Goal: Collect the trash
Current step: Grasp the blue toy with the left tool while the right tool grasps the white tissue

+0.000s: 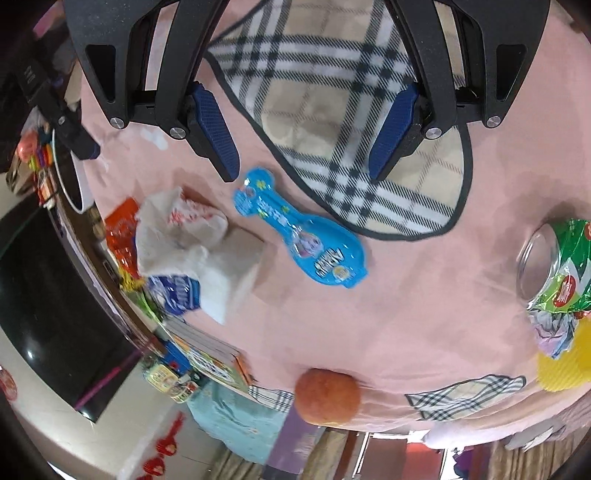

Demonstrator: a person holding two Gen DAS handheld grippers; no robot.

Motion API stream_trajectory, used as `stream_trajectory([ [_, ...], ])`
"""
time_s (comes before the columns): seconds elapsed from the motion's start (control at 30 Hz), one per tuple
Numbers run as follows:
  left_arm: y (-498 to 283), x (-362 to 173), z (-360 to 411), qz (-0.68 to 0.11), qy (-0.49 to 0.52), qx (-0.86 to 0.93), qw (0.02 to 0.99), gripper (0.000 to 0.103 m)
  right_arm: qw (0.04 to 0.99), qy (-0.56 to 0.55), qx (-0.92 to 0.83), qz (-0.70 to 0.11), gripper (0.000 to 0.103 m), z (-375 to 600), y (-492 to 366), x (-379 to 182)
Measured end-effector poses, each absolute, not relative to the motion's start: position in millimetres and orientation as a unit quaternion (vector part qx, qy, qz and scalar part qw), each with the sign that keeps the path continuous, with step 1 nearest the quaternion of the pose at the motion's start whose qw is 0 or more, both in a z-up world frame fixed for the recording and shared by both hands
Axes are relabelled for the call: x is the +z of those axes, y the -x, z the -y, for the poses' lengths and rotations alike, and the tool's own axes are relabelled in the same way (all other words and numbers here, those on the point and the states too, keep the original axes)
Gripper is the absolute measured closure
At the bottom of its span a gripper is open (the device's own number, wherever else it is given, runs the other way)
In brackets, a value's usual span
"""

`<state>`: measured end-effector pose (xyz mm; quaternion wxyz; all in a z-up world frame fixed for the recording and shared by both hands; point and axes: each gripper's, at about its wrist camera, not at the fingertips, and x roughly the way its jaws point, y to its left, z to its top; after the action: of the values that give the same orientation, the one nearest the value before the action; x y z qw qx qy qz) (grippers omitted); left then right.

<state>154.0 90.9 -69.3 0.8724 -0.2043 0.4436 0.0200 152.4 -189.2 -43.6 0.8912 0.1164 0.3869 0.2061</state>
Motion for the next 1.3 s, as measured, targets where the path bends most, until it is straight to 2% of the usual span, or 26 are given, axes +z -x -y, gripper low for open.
stream_trajectory([
  [0.27, -178.4, -68.8, -99.9, -0.446, 0.210, 0.030, 0.870, 0.029, 0.888, -0.096, 0.230, -0.387, 0.017, 161.0, -172.5, -46.0],
  [0.47, -192.4, -72.0, -90.4, -0.451, 0.171, 0.034, 0.875, 0.032, 0.887, -0.079, 0.238, -0.387, 0.029, 141.5, -193.0, -48.8],
  [0.6, -196.6, -74.3, -78.9, -0.448, 0.127, 0.035, 0.884, 0.044, 0.884, -0.065, 0.232, -0.401, 0.047, 130.5, -209.6, -56.9],
  [0.67, -196.1, -75.4, -74.9, -0.443, 0.109, 0.031, 0.889, 0.055, 0.881, -0.061, 0.229, -0.410, 0.063, 127.1, -214.5, -61.5],
  [0.7, -195.6, -75.4, -74.3, -0.441, 0.108, 0.026, 0.891, 0.064, 0.880, -0.060, 0.229, -0.412, 0.077, 126.4, -214.8, -62.9],
  [0.73, -194.4, -75.5, -73.7, -0.438, 0.107, 0.019, 0.892, 0.071, 0.878, -0.057, 0.227, -0.417, 0.077, 125.3, -215.2, -64.9],
  [0.8, -192.7, -75.0, -72.1, -0.436, 0.106, 0.010, 0.894, 0.076, 0.880, -0.059, 0.227, -0.413, 0.080, 127.3, -211.2, -65.0],
  [0.93, -183.8, -72.1, -67.2, -0.432, 0.104, -0.008, 0.896, 0.083, 0.879, -0.072, 0.229, -0.413, 0.086, 134.3, -202.2, -63.9],
  [1.1, -164.4, -64.5, -56.3, -0.426, 0.106, -0.032, 0.898, 0.089, 0.880, -0.081, 0.228, -0.408, 0.088, 146.8, -185.6, -58.3],
  [1.3, -142.2, -54.0, -30.8, -0.414, 0.092, -0.069, 0.903, 0.090, 0.887, -0.099, 0.217, -0.396, 0.088, 171.8, -162.8, -48.9],
])
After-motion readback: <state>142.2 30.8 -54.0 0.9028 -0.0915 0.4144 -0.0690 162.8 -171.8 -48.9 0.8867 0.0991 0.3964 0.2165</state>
